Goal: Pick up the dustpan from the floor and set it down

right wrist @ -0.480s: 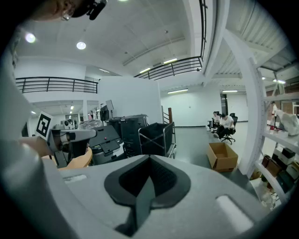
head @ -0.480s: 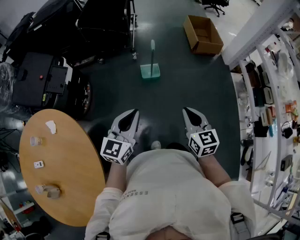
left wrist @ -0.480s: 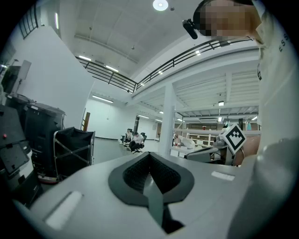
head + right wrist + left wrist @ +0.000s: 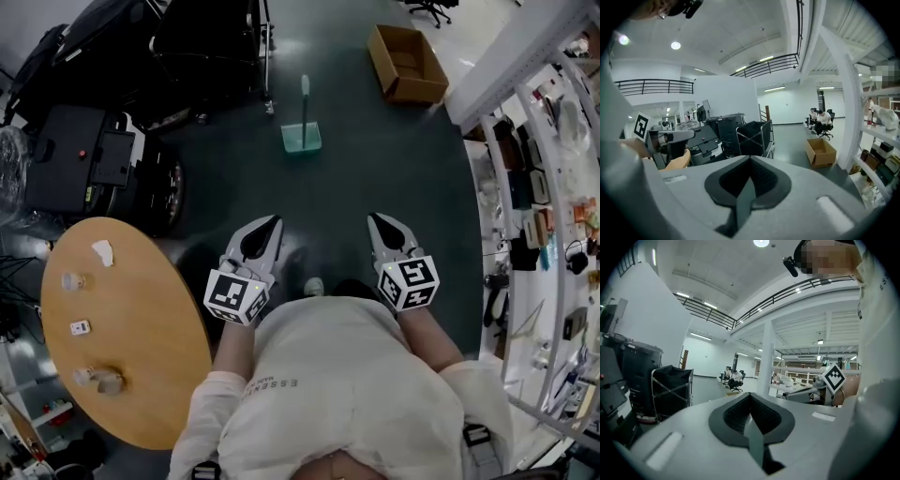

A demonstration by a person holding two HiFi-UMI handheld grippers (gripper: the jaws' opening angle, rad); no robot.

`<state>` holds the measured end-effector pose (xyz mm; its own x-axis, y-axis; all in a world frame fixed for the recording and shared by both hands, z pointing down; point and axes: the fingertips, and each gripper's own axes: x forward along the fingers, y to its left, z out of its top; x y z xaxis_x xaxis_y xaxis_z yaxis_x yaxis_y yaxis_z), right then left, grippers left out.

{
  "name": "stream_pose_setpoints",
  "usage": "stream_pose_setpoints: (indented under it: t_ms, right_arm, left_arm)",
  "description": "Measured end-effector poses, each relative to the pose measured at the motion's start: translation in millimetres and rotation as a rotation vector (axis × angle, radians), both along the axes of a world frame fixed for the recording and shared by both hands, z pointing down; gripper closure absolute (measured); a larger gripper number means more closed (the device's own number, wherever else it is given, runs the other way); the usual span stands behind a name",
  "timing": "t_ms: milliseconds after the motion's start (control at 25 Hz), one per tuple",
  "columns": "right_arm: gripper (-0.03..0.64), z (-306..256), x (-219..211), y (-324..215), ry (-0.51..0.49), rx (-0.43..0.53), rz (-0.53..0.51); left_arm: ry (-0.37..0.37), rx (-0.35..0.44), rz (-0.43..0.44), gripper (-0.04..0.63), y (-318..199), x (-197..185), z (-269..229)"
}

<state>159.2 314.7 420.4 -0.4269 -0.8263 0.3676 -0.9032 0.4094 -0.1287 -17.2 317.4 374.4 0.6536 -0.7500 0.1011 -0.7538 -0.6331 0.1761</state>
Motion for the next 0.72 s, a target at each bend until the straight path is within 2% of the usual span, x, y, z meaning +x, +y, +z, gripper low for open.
stream_pose_setpoints:
  t_ms: [440, 720]
  right_arm:
    - [0.627, 15, -6, -16, -0.029, -0.057, -0.013]
    - [0.627, 41, -5, -53, -0.038, -0.122, -0.029]
  left_arm:
    - [0.014, -0.044, -0.071, 0.578, -9, -20, 12]
    - [0.020, -0.092, -0.108, 0.578, -43, -28, 33]
